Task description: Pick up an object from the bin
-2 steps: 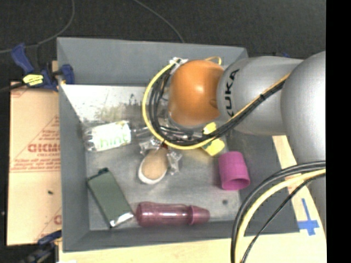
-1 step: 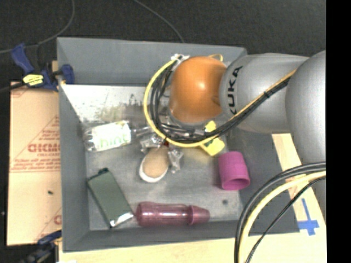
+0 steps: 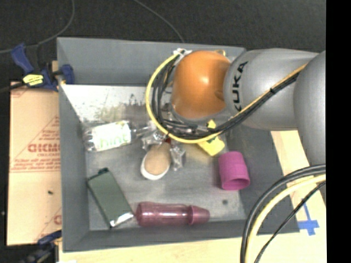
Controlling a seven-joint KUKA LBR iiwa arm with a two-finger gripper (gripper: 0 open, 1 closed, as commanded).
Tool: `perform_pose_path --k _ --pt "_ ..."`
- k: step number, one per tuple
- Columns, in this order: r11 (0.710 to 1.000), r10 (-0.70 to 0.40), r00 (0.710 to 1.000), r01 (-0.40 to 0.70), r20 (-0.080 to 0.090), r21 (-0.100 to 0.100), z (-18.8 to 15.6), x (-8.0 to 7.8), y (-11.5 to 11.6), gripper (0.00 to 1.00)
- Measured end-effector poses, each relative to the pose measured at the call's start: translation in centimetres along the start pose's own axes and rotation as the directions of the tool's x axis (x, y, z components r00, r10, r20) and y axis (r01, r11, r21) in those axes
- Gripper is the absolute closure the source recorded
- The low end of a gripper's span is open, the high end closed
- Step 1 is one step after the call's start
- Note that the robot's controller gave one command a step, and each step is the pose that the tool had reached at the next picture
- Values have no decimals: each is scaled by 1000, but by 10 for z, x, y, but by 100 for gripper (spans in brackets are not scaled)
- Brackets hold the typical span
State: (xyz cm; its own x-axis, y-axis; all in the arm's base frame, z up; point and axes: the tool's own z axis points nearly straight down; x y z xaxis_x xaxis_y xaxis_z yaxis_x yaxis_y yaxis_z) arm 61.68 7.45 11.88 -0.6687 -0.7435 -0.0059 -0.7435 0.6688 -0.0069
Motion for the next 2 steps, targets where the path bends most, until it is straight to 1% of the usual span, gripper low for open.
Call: perform_pose_path --k 2 --pt "1000 2 1000 -2 5 5 -30 -1 -2 100"
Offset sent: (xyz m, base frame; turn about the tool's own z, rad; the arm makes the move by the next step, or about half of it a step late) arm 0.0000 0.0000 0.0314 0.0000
